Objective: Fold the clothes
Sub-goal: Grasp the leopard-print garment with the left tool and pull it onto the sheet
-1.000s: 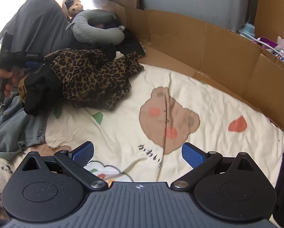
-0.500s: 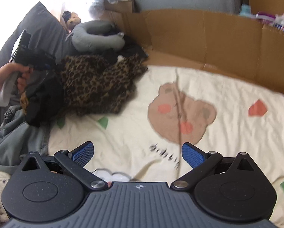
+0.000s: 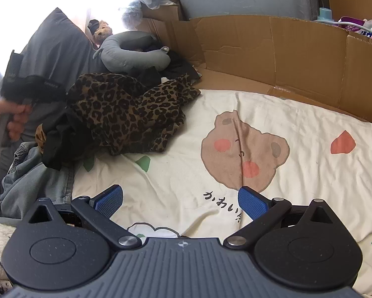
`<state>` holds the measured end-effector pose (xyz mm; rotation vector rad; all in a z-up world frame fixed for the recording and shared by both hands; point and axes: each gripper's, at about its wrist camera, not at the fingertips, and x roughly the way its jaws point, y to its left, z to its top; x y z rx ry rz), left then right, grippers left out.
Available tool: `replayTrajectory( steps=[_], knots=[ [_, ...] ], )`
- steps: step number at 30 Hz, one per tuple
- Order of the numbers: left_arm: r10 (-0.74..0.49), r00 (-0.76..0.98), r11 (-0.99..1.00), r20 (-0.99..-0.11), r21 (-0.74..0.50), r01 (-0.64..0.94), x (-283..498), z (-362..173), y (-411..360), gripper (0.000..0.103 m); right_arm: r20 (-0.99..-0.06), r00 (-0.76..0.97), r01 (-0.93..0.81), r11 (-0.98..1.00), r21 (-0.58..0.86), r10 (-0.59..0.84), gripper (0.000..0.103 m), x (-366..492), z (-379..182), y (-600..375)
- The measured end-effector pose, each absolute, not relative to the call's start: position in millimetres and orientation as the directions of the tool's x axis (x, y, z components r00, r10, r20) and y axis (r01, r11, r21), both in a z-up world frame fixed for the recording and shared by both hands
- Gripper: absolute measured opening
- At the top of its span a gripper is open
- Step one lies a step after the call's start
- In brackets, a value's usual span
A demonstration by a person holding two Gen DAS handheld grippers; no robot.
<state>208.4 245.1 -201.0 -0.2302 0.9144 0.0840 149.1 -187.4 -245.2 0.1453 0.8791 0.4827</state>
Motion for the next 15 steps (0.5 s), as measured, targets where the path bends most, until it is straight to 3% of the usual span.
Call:
replayTrajectory(
  steps=[15],
  knots=[
    [-0.149, 0.491, 0.963, -0.858, -0.239, -0.126, 111.2, -240.3, 205.2, 0.005, -0.711, 0.531, -0.339, 0.884, 0.321, 0.461, 0.101, 143.7, -252.3, -195.1]
  ],
)
